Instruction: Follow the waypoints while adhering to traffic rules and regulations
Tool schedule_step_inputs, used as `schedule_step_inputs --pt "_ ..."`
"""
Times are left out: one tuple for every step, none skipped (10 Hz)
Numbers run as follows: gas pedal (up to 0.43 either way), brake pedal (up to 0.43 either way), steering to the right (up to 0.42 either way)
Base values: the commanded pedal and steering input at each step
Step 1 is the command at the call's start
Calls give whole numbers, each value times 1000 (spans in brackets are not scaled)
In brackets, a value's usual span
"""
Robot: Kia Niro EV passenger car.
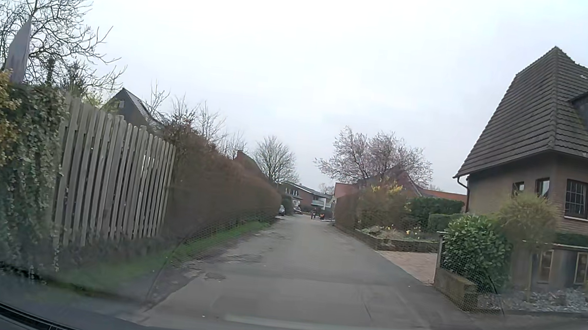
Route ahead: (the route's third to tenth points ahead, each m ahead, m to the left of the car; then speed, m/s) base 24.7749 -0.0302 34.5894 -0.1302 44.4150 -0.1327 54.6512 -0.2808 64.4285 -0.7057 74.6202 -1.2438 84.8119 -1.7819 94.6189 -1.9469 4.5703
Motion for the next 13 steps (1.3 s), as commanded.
schedule_step_inputs --pt "130 0 -21" --pt "130 0 -25" --pt "110 0 -25" --pt "98 0 -27" --pt "98 0 -33" --pt "98 0 -39" --pt "110 0 -37" --pt "110 0 -36" --pt "110 0 -32" --pt "110 0 -17" --pt "110 0 -6" --pt "110 0 1" --pt "118 0 2"
